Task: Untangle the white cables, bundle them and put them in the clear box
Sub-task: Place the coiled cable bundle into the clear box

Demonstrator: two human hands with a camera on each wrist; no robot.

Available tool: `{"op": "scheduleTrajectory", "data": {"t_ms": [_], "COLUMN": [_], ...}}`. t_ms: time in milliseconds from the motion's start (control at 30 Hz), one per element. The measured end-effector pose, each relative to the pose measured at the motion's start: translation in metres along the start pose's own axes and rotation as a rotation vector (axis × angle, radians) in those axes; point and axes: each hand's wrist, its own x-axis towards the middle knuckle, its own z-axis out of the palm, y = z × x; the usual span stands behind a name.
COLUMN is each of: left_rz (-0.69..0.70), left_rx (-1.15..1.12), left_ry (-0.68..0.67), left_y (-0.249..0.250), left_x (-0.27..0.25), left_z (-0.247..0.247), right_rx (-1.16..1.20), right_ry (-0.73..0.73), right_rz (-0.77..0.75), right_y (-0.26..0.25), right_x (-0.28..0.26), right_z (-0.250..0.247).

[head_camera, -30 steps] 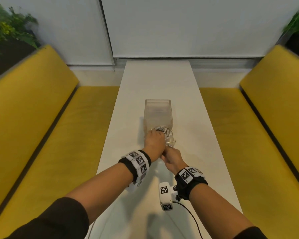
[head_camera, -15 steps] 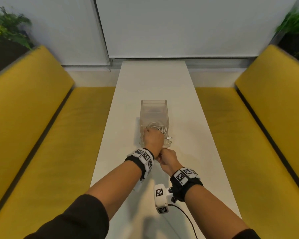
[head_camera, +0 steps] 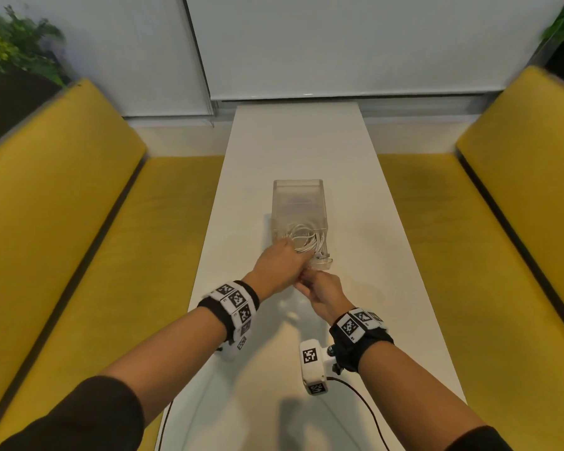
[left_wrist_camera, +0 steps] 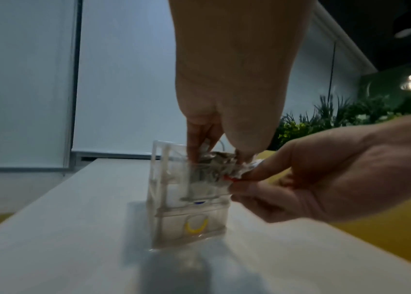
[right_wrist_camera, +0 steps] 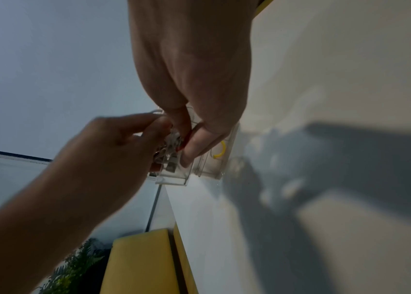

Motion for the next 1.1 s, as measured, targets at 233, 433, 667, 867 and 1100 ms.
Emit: {"op": "scheduleTrajectory", "data": {"t_ms": [233,433,667,867,1100], "left_rz": [-0.228,-0.226,-0.127,-0.386,-0.355], "left_rx": [0.001,-0.168,-0.480,-0.843,-0.717], "left_ry": [-0.074,-0.119,0.281,0.497,0.503], "left_y": [0.014,0.013,-0.007,-0.012,-0.007], "left_x": [0.026,0.035,-0.011,-0.016,-0.028], "left_z": [-0.006,-0.009,-0.002,0.016,0.025], "right_rx": [0.014,0.000,0.036,0.023,0.014], "right_ry": [0.008,0.019,0.011,0.008,0.007], "right_rz": [0.015,0.021,0.041,0.045,0.046], "right_y": [0.000,-0.005,-0.005,-0.005,-0.005], "right_x": [0.000,-0.002,0.001,0.000,0.001], "right_z": [0.000,0.001,0.001,0.002,0.003]}}
